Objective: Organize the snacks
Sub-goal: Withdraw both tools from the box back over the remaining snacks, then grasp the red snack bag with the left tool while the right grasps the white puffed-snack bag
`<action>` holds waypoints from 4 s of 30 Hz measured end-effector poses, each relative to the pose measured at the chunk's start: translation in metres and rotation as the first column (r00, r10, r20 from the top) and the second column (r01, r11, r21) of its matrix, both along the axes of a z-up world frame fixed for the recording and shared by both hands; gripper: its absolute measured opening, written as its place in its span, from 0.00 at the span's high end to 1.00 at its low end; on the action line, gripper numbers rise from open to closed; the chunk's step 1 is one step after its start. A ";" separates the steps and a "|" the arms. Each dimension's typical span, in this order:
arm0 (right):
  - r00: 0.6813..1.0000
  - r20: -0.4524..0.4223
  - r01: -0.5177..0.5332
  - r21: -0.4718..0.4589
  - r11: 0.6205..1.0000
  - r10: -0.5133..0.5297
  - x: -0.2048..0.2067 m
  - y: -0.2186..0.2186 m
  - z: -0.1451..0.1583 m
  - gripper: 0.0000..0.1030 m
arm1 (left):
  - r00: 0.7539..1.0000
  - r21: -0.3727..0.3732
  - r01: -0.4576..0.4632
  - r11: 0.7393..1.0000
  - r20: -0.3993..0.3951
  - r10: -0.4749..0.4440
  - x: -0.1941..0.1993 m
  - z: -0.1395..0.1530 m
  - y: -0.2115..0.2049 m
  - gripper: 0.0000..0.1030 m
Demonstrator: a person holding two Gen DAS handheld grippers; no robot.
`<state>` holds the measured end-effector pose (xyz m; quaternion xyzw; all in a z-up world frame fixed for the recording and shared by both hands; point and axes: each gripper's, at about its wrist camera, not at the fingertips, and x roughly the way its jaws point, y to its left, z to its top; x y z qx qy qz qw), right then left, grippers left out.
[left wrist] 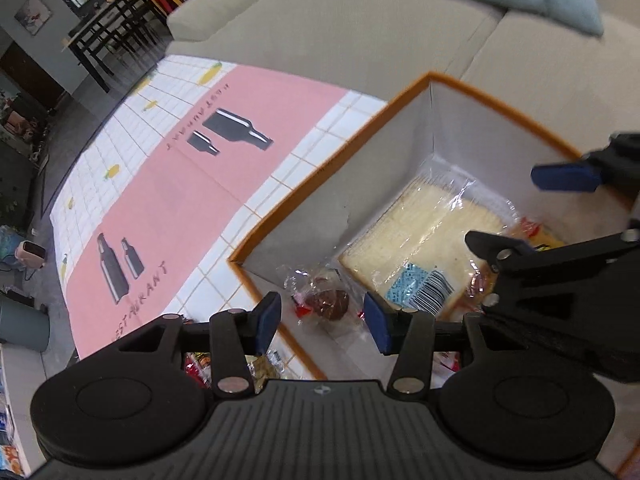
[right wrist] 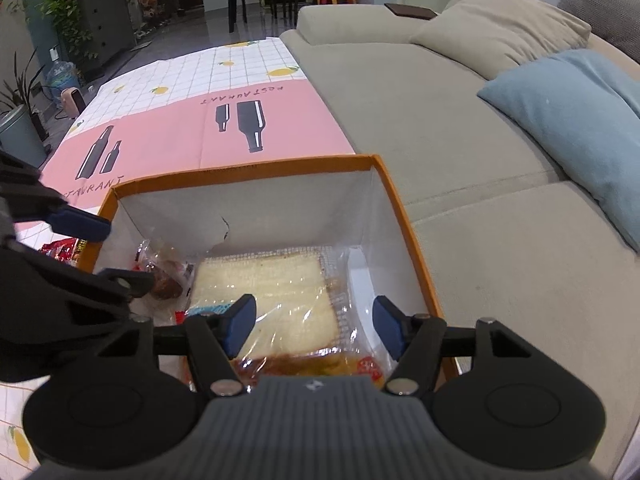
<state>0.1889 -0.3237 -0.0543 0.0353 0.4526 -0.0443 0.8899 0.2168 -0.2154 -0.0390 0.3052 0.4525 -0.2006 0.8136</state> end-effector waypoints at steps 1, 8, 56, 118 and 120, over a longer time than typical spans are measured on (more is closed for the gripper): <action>1.000 -0.006 0.008 0.001 1.000 -0.008 -0.001 0.001 0.001 0.36 | 1.000 -0.015 0.003 1.000 0.009 -0.003 -0.004 0.006 0.004 0.45; 0.998 0.013 0.054 0.022 0.998 -0.054 -0.022 0.016 0.025 0.28 | 0.998 -0.171 -0.022 0.985 0.050 0.031 -0.032 0.041 0.046 0.45; 0.977 0.012 -0.214 -0.045 0.976 0.215 -0.065 0.225 -0.020 0.47 | 0.889 -0.286 -0.452 0.845 -0.229 0.397 -0.061 -0.043 0.256 0.45; 0.900 -0.245 -0.372 0.002 0.928 0.361 -0.123 0.234 -0.053 0.31 | 0.709 -0.078 -0.588 0.805 -0.529 0.467 -0.125 -0.088 0.263 0.94; 0.898 -0.251 -0.364 0.032 0.931 0.360 -0.127 0.231 -0.053 0.30 | 0.702 -0.062 -0.585 0.809 -0.538 0.467 -0.131 -0.092 0.261 0.92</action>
